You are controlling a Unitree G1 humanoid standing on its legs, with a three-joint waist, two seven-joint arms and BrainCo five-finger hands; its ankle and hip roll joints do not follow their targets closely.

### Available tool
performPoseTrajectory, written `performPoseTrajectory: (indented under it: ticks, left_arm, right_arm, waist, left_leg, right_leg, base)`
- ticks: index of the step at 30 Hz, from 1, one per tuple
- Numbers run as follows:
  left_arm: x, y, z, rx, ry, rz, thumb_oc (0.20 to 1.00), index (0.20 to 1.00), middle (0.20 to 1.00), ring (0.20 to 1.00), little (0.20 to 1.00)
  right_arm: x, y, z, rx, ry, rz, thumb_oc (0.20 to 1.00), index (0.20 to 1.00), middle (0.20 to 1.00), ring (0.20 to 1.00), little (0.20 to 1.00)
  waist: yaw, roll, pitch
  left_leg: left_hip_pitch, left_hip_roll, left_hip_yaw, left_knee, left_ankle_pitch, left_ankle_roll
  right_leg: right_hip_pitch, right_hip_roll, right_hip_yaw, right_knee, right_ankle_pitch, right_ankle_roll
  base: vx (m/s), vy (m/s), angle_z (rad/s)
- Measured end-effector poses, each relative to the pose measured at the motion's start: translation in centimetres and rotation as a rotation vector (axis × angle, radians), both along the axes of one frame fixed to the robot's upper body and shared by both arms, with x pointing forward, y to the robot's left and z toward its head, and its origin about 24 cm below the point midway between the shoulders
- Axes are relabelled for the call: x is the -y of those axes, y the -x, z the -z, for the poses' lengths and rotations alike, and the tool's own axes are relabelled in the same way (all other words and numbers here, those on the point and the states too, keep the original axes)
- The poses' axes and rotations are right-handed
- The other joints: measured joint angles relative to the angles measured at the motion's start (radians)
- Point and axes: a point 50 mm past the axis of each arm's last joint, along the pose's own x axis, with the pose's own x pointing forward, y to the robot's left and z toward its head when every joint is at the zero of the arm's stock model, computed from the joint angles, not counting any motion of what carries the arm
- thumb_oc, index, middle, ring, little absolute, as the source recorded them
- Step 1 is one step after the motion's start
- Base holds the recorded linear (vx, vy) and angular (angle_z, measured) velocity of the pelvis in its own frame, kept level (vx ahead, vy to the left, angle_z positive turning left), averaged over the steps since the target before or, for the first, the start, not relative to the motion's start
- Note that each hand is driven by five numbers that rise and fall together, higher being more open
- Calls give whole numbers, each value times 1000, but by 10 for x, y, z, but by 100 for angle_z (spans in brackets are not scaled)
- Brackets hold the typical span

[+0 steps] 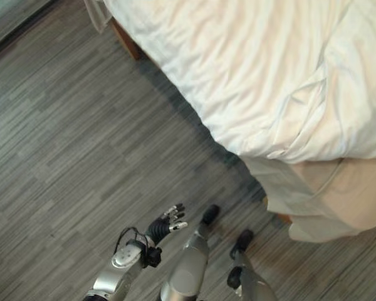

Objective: Making the bed.

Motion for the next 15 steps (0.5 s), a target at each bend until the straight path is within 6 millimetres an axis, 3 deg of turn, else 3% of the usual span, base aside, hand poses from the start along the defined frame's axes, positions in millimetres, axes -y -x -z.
performPoseTrajectory:
  ticks: [2,6,10,14,15]
  left_arm:
    - [5,-4,-4,22,30,-19,1000,1000,1000,1000,1000]
    - [4,-6,-9,59,31,-50,1000,1000,1000,1000,1000]
    - [13,-22,-26,140,23,-18,1000,1000,1000,1000,1000]
    - [27,-37,-49,248,66,18,1000,1000,1000,1000,1000]
    - [23,-33,-49,267,88,-35,1000,1000,1000,1000,1000]
  right_arm:
    - [-1,-1,0,14,-12,-9,1000,1000,1000,1000,1000]
    - [-21,-16,-6,71,-6,-104,1000,1000,1000,1000,1000]
    - [-19,-5,-20,274,-58,-114,1000,1000,1000,1000,1000]
    - [-16,0,-25,273,-58,-125,1000,1000,1000,1000,1000]
    - [-29,-29,8,184,-19,-161,316,316,316,316,316]
  waist:
    - [3,13,59]
    - [9,14,110]
    - [11,8,167]
    - [12,6,168]
    - [-4,-29,133]
  left_leg:
    - [-36,4,1,6,10,-2]
    - [-139,16,1,14,18,-13]
    - [-206,23,-3,27,24,-17]
    - [-211,25,0,35,25,-19]
    - [-282,36,10,69,13,-34]
  right_leg:
    - [-33,4,-1,0,9,0]
    - [-131,18,-1,1,22,-2]
    - [-192,28,-3,1,33,-12]
    - [-195,29,2,1,39,-12]
    - [-257,43,-3,45,11,23]
  base:
    - [-17,5,-1]
    - [-8,2,-1]
    - [-6,10,-1]
    - [37,-10,-4]
    - [98,-5,-6]
